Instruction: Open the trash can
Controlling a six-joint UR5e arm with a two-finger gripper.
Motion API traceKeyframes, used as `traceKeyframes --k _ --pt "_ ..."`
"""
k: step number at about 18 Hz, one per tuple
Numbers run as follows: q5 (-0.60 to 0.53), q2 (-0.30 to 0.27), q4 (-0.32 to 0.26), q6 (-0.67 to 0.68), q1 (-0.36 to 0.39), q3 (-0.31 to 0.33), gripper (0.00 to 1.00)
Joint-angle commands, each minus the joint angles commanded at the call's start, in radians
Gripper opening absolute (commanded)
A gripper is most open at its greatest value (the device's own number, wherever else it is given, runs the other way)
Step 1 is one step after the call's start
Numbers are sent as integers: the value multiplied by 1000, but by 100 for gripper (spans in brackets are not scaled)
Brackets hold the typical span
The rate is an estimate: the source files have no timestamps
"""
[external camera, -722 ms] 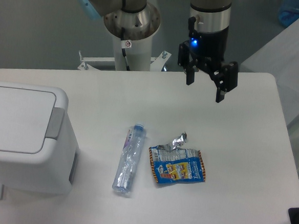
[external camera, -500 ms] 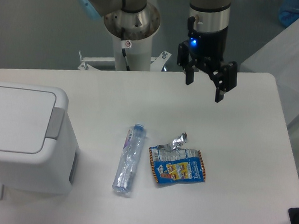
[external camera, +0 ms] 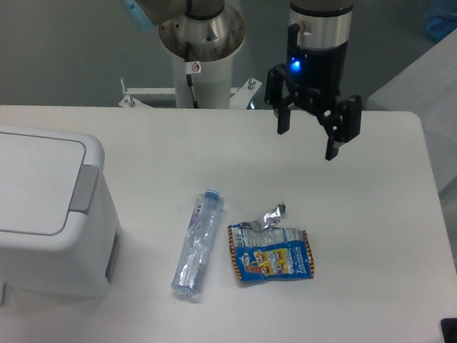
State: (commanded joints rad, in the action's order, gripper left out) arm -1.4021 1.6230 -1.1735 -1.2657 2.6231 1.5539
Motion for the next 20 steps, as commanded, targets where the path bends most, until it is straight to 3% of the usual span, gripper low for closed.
traceKeyframes --k 2,7,15,20 --pt "5 8 0 40 -12 -14 100" --pt "86 23 21 282 -37 -46 100" --pt "115 57 155 805 -207 -28 100" --pt "114 80 172 959 -320 -22 100"
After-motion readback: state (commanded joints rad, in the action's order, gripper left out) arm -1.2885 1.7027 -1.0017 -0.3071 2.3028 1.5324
